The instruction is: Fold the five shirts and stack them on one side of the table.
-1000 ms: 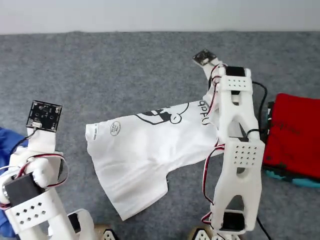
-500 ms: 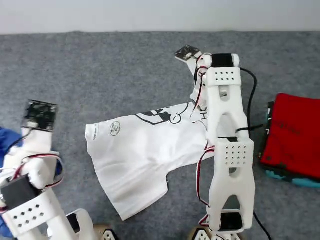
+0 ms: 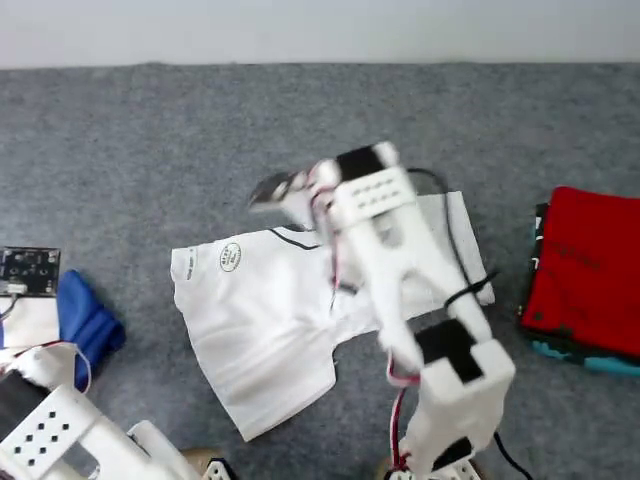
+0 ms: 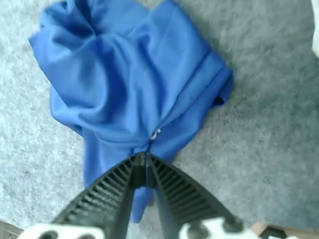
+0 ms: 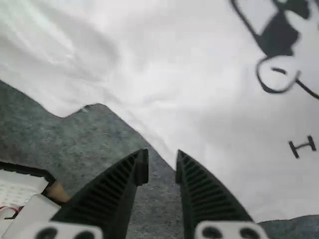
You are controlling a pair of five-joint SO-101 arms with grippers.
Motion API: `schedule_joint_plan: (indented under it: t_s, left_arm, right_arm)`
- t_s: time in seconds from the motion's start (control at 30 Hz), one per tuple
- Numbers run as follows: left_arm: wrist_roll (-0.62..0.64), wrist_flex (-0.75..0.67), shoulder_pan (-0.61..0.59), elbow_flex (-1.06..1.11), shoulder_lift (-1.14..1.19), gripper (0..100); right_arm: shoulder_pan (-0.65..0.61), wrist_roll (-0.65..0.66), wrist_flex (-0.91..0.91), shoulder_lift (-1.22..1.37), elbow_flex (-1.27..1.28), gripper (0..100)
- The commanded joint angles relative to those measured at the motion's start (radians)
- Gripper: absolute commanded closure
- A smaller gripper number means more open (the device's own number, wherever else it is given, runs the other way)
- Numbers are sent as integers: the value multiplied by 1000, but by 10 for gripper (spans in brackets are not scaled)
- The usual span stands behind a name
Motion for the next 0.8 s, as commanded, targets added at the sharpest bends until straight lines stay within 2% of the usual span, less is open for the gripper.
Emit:
schedule_joint_plan:
  t_s: [0.0, 0.2, 0.33, 0.7, 0.77]
  left_arm:
    - [-9, 0, -9, 2, -11, 985]
    - [-8, 0, -9, 4, -11, 985]
    - [-8, 0, -9, 4, -11, 985]
    - [-8, 3, -9, 4, -11, 985]
    - [-8, 3, -9, 4, -11, 985]
  right_arm:
    - [-134, 6, 39, -101, 52, 741]
    - [-262, 0, -4, -61, 51, 761]
    - [-314, -51, -4, -8, 49, 761]
    - [-344, -61, -128, 104, 49, 765]
    - [-348, -61, -127, 127, 49, 791]
